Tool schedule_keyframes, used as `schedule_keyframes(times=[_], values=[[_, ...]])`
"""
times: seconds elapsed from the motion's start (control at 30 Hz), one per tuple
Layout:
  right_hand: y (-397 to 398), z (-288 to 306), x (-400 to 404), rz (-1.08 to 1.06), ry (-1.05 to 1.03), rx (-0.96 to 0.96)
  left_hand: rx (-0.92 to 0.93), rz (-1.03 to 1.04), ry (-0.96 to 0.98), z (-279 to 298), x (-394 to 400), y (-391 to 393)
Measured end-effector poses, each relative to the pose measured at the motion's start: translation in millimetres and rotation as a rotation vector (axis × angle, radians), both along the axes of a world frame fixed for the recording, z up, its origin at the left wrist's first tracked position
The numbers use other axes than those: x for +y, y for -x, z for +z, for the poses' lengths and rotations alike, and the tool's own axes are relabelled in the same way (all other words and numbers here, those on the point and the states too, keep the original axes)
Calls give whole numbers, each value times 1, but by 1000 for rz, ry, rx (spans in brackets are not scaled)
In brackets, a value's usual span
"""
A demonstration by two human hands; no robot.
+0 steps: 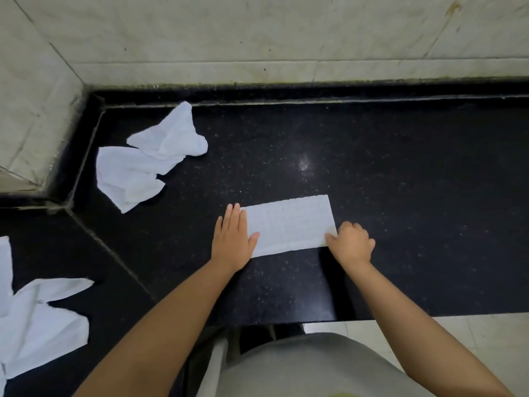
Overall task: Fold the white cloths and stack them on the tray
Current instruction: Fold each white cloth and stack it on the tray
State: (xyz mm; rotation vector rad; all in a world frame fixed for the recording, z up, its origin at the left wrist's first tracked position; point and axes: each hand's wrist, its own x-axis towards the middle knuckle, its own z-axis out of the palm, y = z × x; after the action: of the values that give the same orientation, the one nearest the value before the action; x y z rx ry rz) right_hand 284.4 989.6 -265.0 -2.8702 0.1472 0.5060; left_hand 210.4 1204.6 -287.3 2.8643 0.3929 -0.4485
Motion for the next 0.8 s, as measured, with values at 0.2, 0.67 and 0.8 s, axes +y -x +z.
schedule_keyframes(times=[0.2, 0.67, 0.8], values=[[-4, 2, 10, -55, 32, 53, 35, 37, -30, -12, -1, 1], [-9, 9, 22, -100, 16, 111, 47, 44, -27, -9, -1, 2], [-9, 14, 23, -120, -200, 36, 45, 51, -8, -8, -2, 3]])
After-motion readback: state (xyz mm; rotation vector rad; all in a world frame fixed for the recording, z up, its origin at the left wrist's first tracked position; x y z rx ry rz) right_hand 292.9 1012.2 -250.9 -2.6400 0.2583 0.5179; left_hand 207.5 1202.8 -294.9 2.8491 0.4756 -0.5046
